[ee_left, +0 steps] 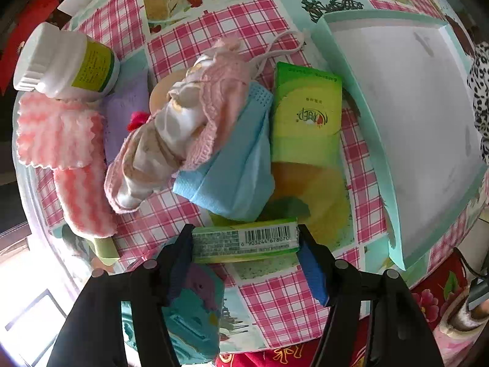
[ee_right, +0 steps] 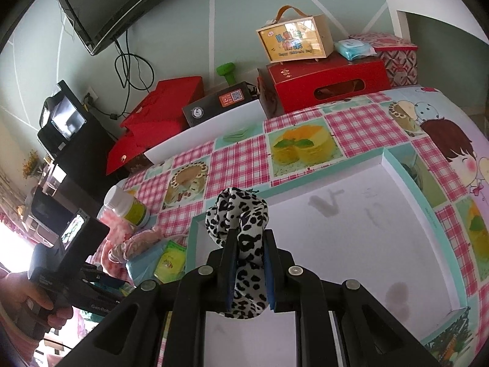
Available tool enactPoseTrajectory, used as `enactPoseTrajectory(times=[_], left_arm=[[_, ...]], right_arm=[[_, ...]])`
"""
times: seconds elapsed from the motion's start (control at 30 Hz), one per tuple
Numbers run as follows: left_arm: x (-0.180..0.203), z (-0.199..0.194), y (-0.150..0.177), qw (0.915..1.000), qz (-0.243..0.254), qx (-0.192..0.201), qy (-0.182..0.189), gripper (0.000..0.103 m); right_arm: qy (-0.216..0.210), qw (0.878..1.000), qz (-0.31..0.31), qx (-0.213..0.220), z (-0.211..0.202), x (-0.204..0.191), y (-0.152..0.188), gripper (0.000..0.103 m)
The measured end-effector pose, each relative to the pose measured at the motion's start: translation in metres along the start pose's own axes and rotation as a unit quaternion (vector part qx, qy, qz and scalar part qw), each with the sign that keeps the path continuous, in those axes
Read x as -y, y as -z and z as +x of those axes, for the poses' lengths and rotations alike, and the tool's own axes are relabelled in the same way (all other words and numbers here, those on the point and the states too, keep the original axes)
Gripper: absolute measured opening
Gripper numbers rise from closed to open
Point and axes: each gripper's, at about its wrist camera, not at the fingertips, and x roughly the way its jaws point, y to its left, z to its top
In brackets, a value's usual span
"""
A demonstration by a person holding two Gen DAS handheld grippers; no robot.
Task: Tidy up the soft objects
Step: 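Lift the scrunchie with the right gripper while the left gripper grasps the green gum pack, then carry scrunchie and gum pack over the white tray and release both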
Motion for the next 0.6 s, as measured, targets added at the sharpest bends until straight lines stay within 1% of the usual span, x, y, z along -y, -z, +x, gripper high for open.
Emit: enactPoseTrajectory(times=[0.07, 0.17, 0.37, 0.4, 0.43, 0.5, 0.6], left_arm=[[-0.001, -0.007, 0.006, 1.0000, -0.002, 0.005, 0.001, 0.066], [-0.003, -0.018, 0.017, 0.9997, -0.002, 0.019, 0.014, 0.066], [0.008, -0.043, 0.038, 0.9973, 0.002, 0.060, 0.041, 0.066], [0.011, -0.049, 0.041, 0.9960, 0.003, 0.074, 0.051, 0.066], [0.013, -0.055, 0.045, 0.9951, 0.003, 0.084, 0.053, 0.066], [0.020, -0.069, 0.051, 0.9918, 0.004, 0.117, 0.053, 0.066], [0.032, -0.090, 0.062, 0.9812, -0.008, 0.180, 0.068, 0.066]], right_arm=[[0.000, 1.000, 0.002, 0.000, 0.000, 0.001, 0.000, 0.017], [0.001, 1.000, 0.004, 0.002, -0.001, 0.003, -0.001, 0.017], [0.012, 1.000, 0.008, 0.013, -0.006, 0.009, -0.003, 0.017], [0.017, 1.000, 0.009, 0.015, -0.007, 0.011, -0.003, 0.017], [0.023, 1.000, 0.010, 0.018, -0.008, 0.013, -0.004, 0.017], [0.025, 0.999, 0.017, 0.022, -0.011, 0.018, -0.005, 0.017], [0.023, 0.999, 0.039, 0.027, -0.015, 0.030, -0.008, 0.017]])
